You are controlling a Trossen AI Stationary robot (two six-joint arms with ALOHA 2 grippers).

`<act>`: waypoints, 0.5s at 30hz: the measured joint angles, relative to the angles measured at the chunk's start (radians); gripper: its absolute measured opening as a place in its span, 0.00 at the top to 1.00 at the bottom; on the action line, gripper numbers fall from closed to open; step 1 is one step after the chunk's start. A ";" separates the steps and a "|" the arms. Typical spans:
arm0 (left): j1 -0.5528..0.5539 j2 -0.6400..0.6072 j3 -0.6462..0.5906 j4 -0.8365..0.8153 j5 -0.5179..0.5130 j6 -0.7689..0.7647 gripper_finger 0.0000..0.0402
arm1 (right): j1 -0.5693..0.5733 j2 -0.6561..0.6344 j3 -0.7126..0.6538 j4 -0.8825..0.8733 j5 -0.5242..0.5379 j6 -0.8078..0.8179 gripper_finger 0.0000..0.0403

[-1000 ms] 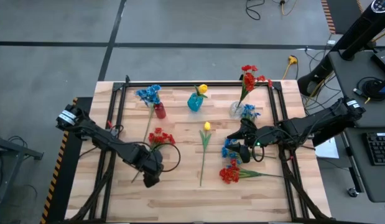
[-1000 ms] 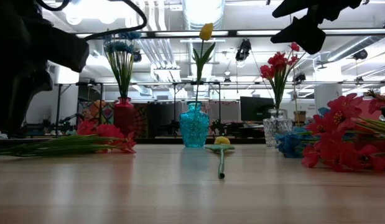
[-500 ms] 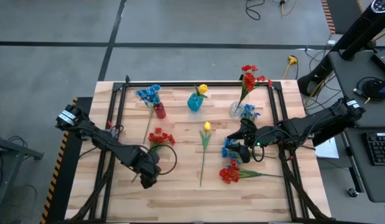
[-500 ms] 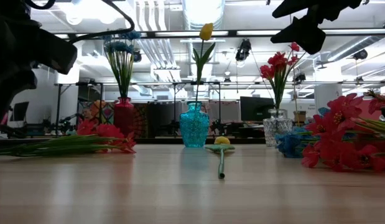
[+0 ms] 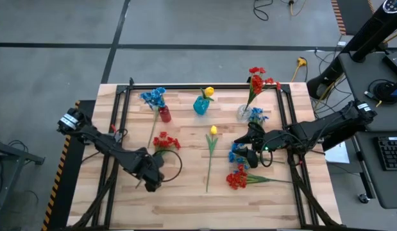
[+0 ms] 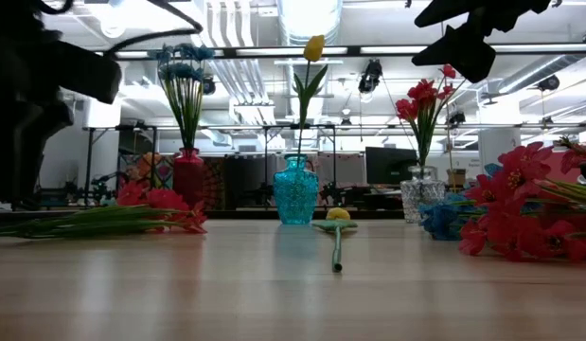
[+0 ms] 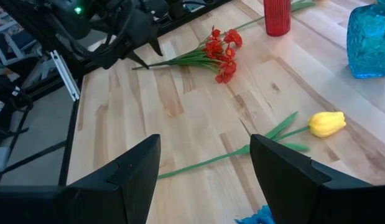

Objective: Sort flowers into vase by color
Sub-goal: Put the left red flower into the transparent vase

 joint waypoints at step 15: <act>-0.071 -0.003 0.013 -0.072 -0.075 0.088 0.54 | 0.004 0.214 0.077 -0.037 0.037 0.265 0.40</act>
